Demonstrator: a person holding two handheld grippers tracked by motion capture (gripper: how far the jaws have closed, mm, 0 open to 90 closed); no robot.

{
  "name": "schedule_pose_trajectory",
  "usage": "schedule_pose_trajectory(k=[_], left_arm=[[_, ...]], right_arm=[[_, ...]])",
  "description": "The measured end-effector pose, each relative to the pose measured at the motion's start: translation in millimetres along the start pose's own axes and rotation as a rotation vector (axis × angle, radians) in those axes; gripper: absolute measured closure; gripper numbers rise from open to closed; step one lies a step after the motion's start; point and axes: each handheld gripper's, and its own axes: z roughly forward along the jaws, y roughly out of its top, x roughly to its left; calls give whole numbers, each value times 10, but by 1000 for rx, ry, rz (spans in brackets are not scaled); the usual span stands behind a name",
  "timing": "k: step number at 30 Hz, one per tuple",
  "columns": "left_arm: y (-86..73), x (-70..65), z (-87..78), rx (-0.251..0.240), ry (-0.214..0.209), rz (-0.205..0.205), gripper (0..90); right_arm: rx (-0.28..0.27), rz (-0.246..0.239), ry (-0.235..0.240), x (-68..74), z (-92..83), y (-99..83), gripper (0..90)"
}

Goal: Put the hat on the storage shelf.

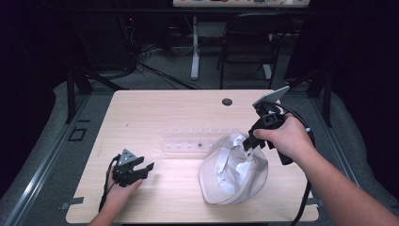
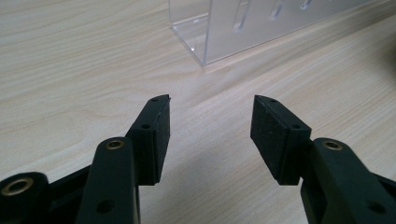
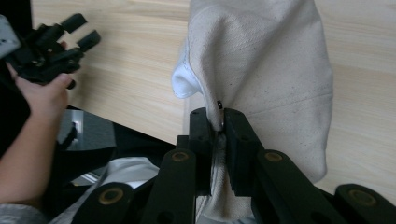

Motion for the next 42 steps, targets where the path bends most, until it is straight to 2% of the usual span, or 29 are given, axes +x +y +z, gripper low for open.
schedule_pose_trajectory(k=[1, 2, 3, 5, 9, 11, 14, 16, 27, 31, 34, 37, 42], left_arm=[[-1, -1, 1, 0, 0, -2, 480], [-1, -1, 1, 0, 0, -2, 480], [-1, -1, 1, 0, 0, -3, 480], [-1, -2, 0, 0, 1, -2, 480], [-1, -3, 0, -1, 1, -5, 480], [-1, -4, -2, -2, 1, -6, 480], [2, -3, -7, 6, -3, -1, 480], [-3, -17, 3, -8, 3, -5, 480], [3, -53, 14, -6, -1, 7, 480], [10, -70, 16, -3, -8, 19, 480], [9, -92, 17, -1, -11, 25, 480], [9, -108, 8, -6, -13, 28, 479], [21, -123, 2, -9, -16, 37, 479]], right_arm=[[11, 10, 50, -27, -12, 6, 826], [11, 10, 50, -27, -12, 6, 826], [5, 21, 72, -32, -7, 3, 825], [10, 38, 143, -52, -2, 6, 826], [6, 50, 210, -76, 3, 7, 826], [21, 50, 255, -87, -34, 12, 826], [11, 56, 275, -90, -48, 12, 826], [-10, 79, 297, -91, -53, 10, 826], [-53, 71, 345, -75, -224, 22, 827], [-77, 82, 365, -59, -262, 66, 827], [-76, 72, 378, -44, -278, 124, 826], [-102, 72, 401, 19, -333, 207, 826], [-115, 66, 409, 87, -399, 280, 826]])
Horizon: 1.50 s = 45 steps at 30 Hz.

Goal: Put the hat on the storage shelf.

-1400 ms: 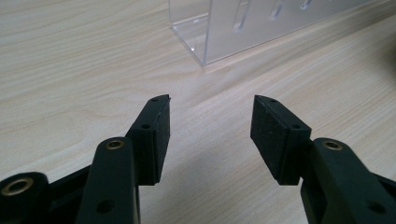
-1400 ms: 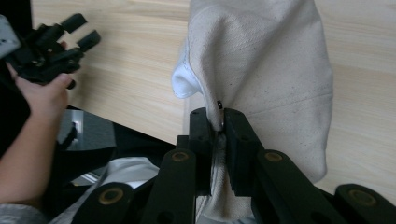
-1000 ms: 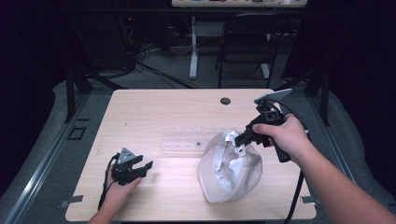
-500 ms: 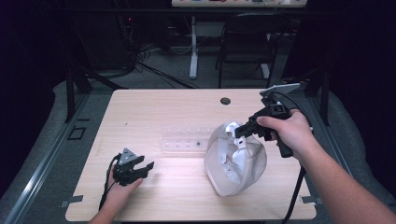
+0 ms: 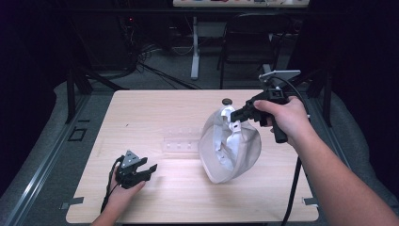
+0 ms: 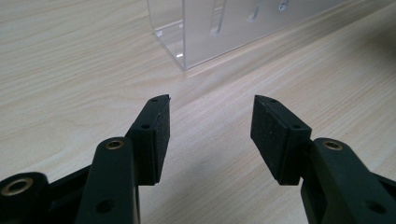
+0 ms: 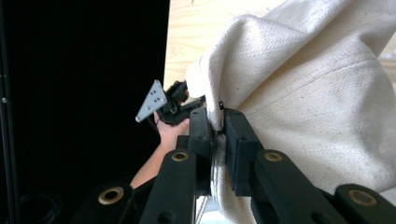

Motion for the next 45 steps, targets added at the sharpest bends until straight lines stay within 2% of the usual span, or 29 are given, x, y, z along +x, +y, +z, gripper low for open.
schedule_pose_trajectory(k=[1, 2, 7, 14, 17, 23, 32, 37, 40, 43, 45], left_arm=[[4, -8, 0, 1, -2, 0, 479], [5, -11, 0, 1, -2, 2, 479], [24, -53, -11, -6, -14, 9, 478], [143, -222, -31, -26, -63, 28, 472], [228, -346, -23, -43, -76, 52, 469], [400, -632, 53, -55, -146, 112, 459], [682, -966, 123, -110, -216, 154, 452], [816, -1215, 184, -130, -261, 201, 444], [879, -1357, 205, -141, -272, 244, 429], [927, -1467, 225, -156, -279, 257, 406], [960, -1531, 250, -148, -277, 267, 406]], right_arm=[[-23, 14, 0, 28, 14, 6, 826], [-13, 0, 3, 48, 6, 33, 826], [-27, 0, 11, 86, 12, 97, 826], [-54, 0, 22, 132, 21, 158, 826], [-71, 5, 24, 158, 17, 184, 826], [-87, 0, 28, 174, 4, 221, 826], [-112, 8, 18, 186, 37, 280, 826], [-118, 10, 16, 209, 64, 294, 826], [-119, 3, 13, 225, 76, 303, 826], [-124, -2, 11, 241, 94, 308, 826], [-130, 4, 14, 249, 100, 310, 826]])
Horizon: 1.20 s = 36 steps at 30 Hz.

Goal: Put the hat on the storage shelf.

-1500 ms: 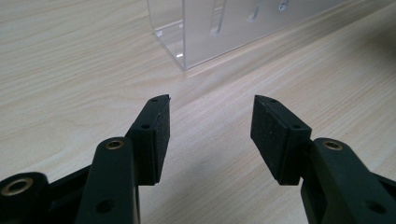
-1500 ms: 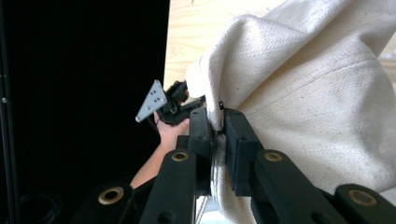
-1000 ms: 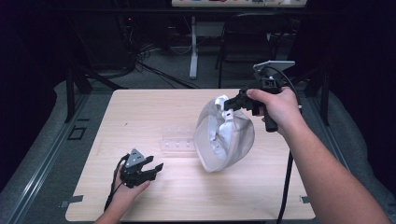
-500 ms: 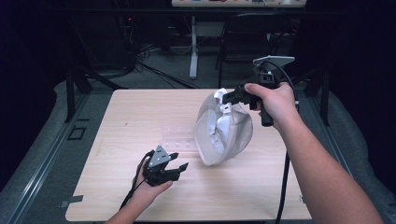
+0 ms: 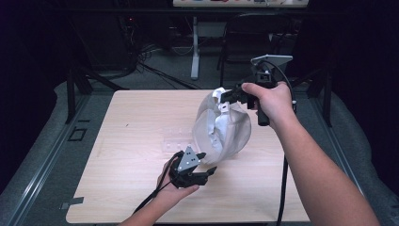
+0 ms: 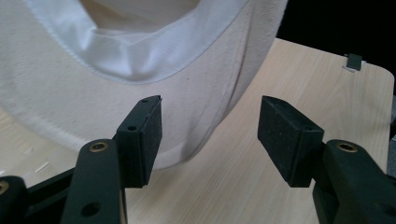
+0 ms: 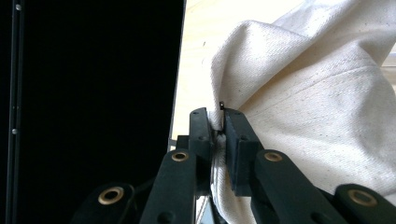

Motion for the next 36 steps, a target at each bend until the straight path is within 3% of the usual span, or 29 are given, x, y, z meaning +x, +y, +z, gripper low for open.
schedule_pose_trajectory(k=[3, 5, 11, 15, 24, 36], left_arm=[[39, -51, 69, 18, 40, 22, 407], [51, -64, 127, 46, 105, 34, 473], [27, -14, 129, 75, 134, 28, 702], [24, 13, 70, 64, 152, 41, 783], [37, 126, -30, 37, 137, 42, 838], [34, 406, -40, -7, 59, -18, 844]], right_arm=[[3, -4, 6, 6, 11, 0, 826], [4, -3, 6, 12, 20, -6, 826], [3, -1, -2, -4, 3, -7, 826], [5, -10, -2, -17, -30, -14, 827], [-9, -17, 0, 35, -42, -36, 827], [-17, -17, -16, -4, -16, -21, 826]])
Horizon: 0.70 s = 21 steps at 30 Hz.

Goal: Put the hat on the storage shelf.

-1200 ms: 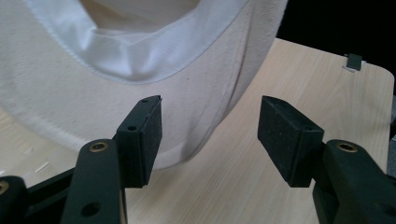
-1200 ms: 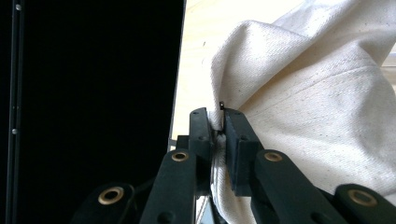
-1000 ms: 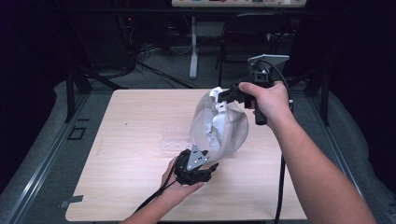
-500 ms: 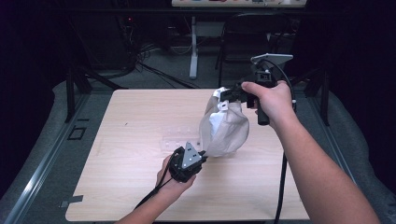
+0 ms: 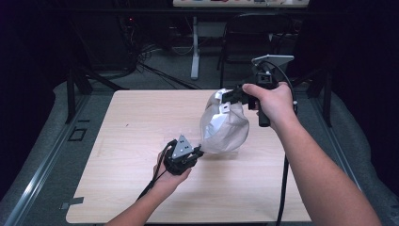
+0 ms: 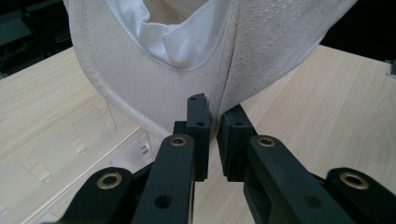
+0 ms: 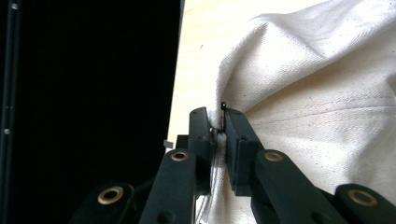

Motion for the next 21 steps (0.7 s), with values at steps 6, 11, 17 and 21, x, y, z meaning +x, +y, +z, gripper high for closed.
schedule_pose_trajectory(k=[6, 11, 17, 21], left_arm=[[-12, 138, 35, -12, -4, -21, 848], [-22, 243, 75, -20, -30, -33, 849], [-40, 338, 119, -33, -48, -41, 850], [-57, 398, 153, -36, -65, -39, 850]], right_arm=[[9, 7, 0, -48, 96, 31, 826], [21, -2, 1, -67, 159, 47, 827], [14, 9, 6, -71, 223, 70, 826], [24, 2, -1, -78, 240, 79, 826]])
